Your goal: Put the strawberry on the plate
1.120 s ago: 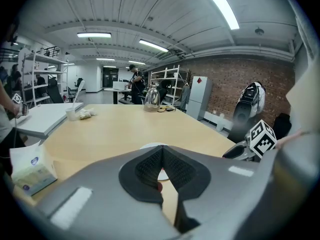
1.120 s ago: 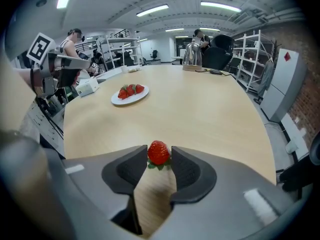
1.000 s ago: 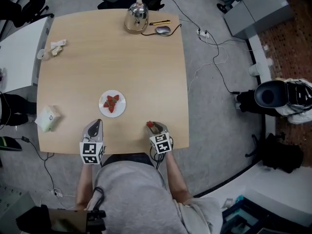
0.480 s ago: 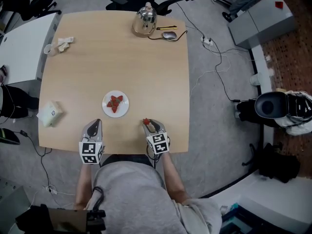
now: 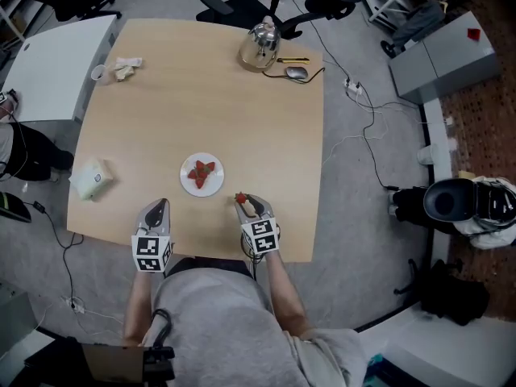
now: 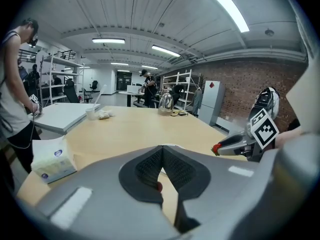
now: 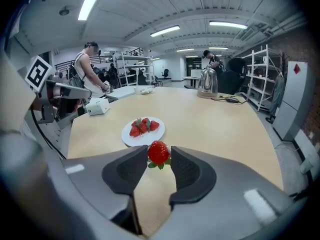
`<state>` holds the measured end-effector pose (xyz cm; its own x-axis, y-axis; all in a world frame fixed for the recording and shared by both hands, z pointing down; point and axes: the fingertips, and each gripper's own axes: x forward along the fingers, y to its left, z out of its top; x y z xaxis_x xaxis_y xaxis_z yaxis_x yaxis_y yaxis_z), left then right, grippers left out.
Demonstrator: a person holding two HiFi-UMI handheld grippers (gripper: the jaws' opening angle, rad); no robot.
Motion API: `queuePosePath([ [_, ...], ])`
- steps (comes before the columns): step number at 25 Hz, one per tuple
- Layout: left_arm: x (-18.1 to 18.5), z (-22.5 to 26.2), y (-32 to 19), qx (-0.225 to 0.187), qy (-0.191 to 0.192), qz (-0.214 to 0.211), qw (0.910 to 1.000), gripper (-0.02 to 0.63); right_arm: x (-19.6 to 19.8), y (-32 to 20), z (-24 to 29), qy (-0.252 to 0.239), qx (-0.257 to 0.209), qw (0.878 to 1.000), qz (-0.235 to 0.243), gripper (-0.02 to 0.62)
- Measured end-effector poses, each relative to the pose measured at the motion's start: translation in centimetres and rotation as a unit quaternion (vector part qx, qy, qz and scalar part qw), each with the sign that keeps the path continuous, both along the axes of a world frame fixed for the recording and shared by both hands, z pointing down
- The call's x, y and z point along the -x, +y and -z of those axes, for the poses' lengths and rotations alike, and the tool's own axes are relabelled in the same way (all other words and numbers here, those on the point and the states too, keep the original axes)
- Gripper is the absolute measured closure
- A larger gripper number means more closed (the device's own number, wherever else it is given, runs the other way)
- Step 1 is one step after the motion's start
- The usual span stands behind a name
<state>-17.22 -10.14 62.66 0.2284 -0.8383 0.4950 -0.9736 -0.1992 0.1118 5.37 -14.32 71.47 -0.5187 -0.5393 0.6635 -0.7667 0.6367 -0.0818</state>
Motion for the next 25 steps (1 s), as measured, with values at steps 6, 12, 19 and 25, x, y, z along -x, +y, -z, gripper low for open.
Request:
queuePosePath([
  [6,1.6,0.0,0.7,0.003,-0.002,0.02,0.9998,0.586,2.6,-0.7,0.2,-0.004,0.001,0.999,0.034,0.443],
  [12,2.8,0.0,0.9,0.005,-0.002,0.039,0.9992,0.586,5.1,-1.7,0.3,0.0,-0.005,0.998,0.067,0.443],
  [19,4.0,-0.2,0.8,0.011,-0.004,0.056,0.9984,0.586,7.2,-2.7,-0.4,0.004,0.0,0.996,0.093,0.443],
  [25,5.0,-0.3,1.1,0.016,-0.008,0.075,0.9971,0.586,8.2,-3.0,-1.1,0.004,0.007,0.994,0.113,0.443],
])
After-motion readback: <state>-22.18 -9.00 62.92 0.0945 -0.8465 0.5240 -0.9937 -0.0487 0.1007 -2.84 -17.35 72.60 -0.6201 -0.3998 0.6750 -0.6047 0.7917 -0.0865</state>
